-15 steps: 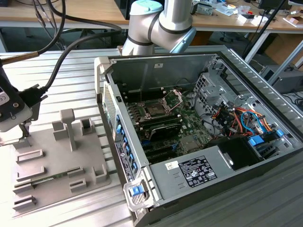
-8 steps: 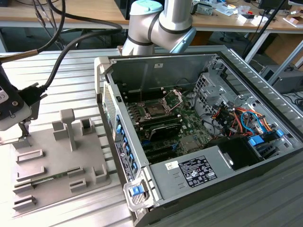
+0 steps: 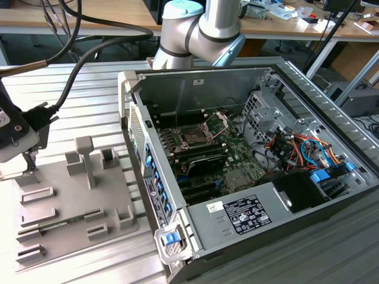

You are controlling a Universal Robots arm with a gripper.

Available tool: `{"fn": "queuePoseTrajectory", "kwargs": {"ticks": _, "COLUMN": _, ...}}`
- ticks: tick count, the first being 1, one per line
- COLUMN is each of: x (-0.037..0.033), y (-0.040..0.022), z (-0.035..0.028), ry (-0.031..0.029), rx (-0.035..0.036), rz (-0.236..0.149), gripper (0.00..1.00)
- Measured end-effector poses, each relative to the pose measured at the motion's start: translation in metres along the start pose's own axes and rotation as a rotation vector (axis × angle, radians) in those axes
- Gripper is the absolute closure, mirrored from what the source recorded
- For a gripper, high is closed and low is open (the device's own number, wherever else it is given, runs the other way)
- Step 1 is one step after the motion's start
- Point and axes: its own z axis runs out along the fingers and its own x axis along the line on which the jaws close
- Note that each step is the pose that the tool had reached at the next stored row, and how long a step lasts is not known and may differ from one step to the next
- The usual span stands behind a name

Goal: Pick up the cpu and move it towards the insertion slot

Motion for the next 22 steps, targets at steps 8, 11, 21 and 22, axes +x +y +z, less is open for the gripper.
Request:
{"fn": "queuePoseTrajectory", "kwargs": {"ticks": 8, "x": 0.0000, "y": 0.0001, "z": -0.0029, "ry": -0.0001, "rx": 0.0000, "rz": 0.000, "gripper": 0.45}}
{"fn": "queuePoseTrajectory", "kwargs": {"ticks": 11, "x": 0.0000, "y": 0.0002, "z": -0.0036, "ry": -0.0001, "rx": 0.0000, "rz": 0.000, "gripper": 0.45}}
{"fn": "queuePoseTrajectory", "kwargs": {"ticks": 21, "x": 0.0000, "y": 0.0003, "z": -0.0069, "ry": -0.0001, "rx": 0.0000, "rz": 0.000, "gripper": 0.45}}
{"fn": "queuePoseTrajectory", "kwargs": {"ticks": 22, "x": 0.0000, "y": 0.0003, "z": -0.0078, "ry": -0.0001, "rx": 0.0000, "rz": 0.000, "gripper": 0.45}}
